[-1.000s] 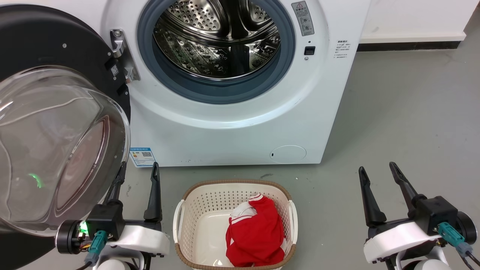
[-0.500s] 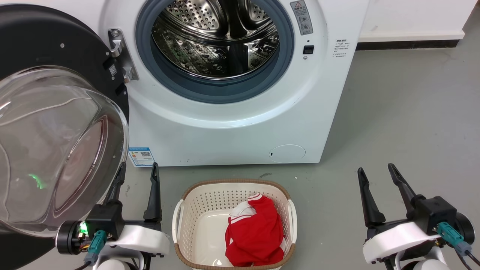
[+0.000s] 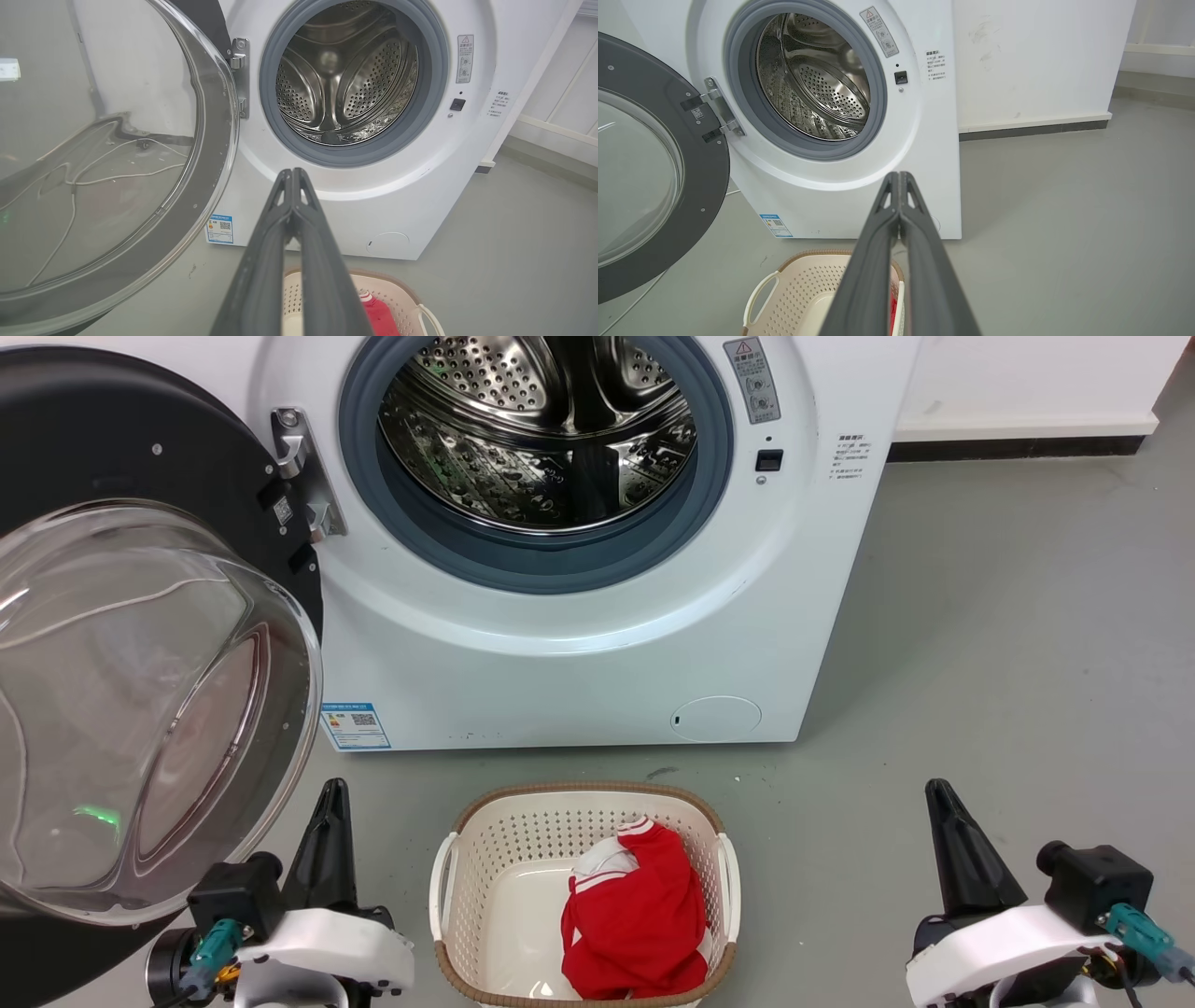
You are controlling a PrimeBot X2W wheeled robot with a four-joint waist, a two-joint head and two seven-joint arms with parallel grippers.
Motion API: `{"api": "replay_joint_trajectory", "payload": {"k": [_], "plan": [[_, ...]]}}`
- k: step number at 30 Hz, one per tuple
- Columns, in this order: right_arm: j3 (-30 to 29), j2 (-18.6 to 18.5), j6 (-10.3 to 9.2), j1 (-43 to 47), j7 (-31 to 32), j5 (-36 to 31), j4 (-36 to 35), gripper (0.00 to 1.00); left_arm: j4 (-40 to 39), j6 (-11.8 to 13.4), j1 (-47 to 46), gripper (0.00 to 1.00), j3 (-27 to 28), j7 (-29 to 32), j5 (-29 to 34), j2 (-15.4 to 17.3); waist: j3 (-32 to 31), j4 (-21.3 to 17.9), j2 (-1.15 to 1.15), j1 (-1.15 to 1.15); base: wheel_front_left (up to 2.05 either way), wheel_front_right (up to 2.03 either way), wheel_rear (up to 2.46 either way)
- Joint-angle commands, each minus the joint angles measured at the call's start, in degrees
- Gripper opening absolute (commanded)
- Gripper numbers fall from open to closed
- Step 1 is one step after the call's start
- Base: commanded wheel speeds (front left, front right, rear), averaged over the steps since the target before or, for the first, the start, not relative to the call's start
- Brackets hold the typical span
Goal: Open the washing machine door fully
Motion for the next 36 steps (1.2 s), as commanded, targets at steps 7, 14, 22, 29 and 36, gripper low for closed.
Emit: {"api": "replay_joint_trajectory", "payload": {"k": [7,14,22,29,36], "plan": [[-0.32,-0.77,0.0,-1.84,0.98,9.06,0.2,0.0,-0.64,-0.68,-1.59,0.0,0.28,1.55,-8.74,0.14,-0.03,0.12,0.0,0.0,0.0,0.0,0.0],[-0.59,-1.1,-0.01,-2.41,1.93,16.7,0.95,0.0,-0.41,-1.11,-1.67,0.0,0.55,3.08,-16.16,0.1,-0.07,0.23,0.0,0.0,0.0,0.0,0.0],[-0.97,-1.37,-0.01,-2.9,2.99,24.65,1.69,0.0,0.04,-1.57,-1.94,0.0,1.02,4.88,-23.94,0.06,-0.11,0.37,0.0,0.0,0.0,0.0,0.0],[-1.33,-1.53,-0.01,-3.32,3.89,31.0,2.28,0.0,0.44,-1.96,-2.19,0.0,1.44,6.36,-30.18,0.03,-0.15,0.49,0.0,0.0,0.0,0.0,0.0],[-1.8,-1.67,-0.01,-3.66,4.91,37.64,2.95,0.0,0.89,-2.36,-2.37,0.0,1.88,7.98,-36.77,0.0,-0.19,0.63,0.0,0.0,0.0,0.0,0.0]]}}
